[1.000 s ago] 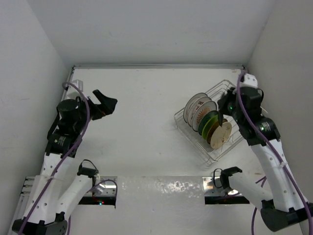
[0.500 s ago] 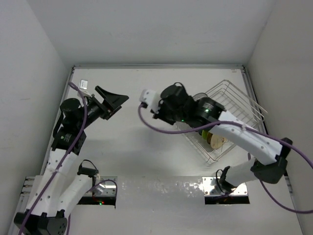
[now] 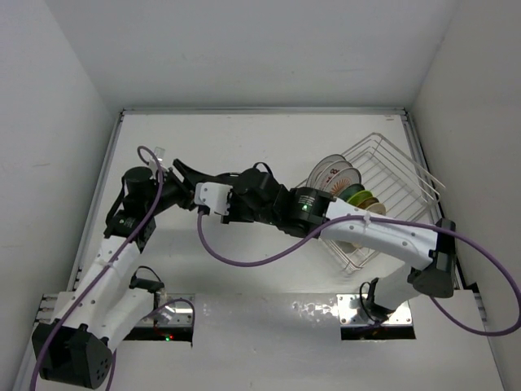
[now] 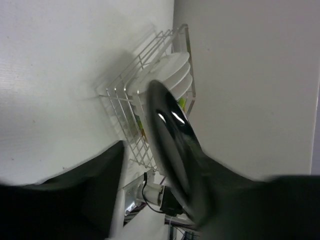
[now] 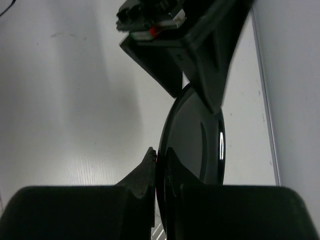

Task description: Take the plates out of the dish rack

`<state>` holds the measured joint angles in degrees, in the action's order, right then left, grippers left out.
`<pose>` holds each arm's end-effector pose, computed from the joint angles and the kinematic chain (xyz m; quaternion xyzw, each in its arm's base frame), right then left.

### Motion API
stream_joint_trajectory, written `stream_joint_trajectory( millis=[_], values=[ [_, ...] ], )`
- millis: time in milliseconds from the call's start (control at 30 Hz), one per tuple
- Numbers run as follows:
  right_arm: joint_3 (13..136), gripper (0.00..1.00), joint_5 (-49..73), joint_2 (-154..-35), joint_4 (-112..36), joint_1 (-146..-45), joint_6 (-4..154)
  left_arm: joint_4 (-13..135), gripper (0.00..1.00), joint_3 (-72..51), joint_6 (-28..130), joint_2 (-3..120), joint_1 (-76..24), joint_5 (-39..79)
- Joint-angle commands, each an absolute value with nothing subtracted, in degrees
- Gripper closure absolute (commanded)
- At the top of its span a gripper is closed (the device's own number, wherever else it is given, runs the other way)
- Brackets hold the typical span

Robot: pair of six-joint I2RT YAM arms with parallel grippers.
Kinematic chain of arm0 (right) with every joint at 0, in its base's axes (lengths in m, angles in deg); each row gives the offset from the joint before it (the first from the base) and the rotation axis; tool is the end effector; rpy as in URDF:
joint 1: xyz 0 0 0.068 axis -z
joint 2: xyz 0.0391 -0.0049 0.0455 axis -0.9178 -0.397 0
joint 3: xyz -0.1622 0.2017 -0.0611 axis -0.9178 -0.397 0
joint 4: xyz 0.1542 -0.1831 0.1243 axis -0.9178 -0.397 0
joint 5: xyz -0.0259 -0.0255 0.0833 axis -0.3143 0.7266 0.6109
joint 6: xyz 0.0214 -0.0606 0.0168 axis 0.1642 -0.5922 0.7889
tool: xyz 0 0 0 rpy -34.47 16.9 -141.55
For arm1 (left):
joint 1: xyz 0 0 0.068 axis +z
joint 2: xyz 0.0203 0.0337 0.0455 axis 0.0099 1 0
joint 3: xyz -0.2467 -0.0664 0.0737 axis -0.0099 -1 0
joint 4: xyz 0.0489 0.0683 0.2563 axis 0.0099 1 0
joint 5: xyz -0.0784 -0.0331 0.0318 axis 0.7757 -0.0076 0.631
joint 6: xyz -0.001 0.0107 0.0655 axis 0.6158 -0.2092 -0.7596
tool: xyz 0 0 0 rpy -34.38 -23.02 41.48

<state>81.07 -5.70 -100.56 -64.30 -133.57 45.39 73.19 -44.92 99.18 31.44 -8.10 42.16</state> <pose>0.1538 0.3373 0.3451 -0.5801 0.6480 0.1096 0.4812 0.2142 -0.0596 0.2767 -0.2093 0.7789 -0.4890 0.3322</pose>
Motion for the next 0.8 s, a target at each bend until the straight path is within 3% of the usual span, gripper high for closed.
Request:
stream_joint_trajectory(
  millis=[0, 67, 100, 200, 267, 300, 333, 367, 467, 567, 767],
  values=[
    [78.4, 1.0, -5.1, -99.0, -52.9, -133.8, 44.2, 67.0, 0.62, -45.6, 99.6, 31.7, -8.6, 43.7],
    [76.0, 1.0, -4.9, -98.2, -49.2, -133.7, 44.3, 66.1, 0.76, -46.3, 99.6, 32.2, -8.6, 43.8],
    [74.9, 1.0, -4.9, -98.0, -45.7, -133.8, 44.4, 65.7, 0.91, -46.6, 99.6, 32.5, -8.6, 44.0],
    [71.3, 0.98, -6.1, -97.9, -40.4, -133.8, 45.0, 64.1, 1.0, -47.7, 99.3, 33.9, -8.6, 44.0],
    [68.8, 0.88, -8.6, -97.7, -37.9, -133.8, 46.7, 59.9, 1.0, -48.5, 98.4, 35.3, -8.6, 42.8],
    [67.8, 0.78, -9.7, -97.1, -34.8, -133.7, 47.1, 60.0, 1.0, -48.6, 97.9, 36.6, -8.6, 39.9],
    [65.7, 0.2, -11.2, -96.6, -33.4, -133.7, 48.6, 60.1, 1.0, -48.5, 97.0, 37.4, -8.6, 37.7],
    [64.7, 0.01, -16.0, -95.9, -32.0, -133.7, 49.9, 59.9, 1.0, -48.4, 96.6, 38.2, -8.6, 35.6],
    [64.0, 0.01, -32.1, -93.4, -31.8, -133.5, 58.1, 57.3, 1.0, -48.3, 94.5, 41.6, -8.6, 23.4],
    [67.7, 0.01, -42.2, -91.0, -46.2, -132.1, 70.7, 51.5, 1.0, -48.4, 92.1, 48.8, -8.6, 9.7],
    [66.0, 0.01, -42.2, -81.1, -61.4, -129.1, 86.8, 38.1, 1.0, -40.4, 86.1, 70.1, -8.1, 6.8]
  ],
)
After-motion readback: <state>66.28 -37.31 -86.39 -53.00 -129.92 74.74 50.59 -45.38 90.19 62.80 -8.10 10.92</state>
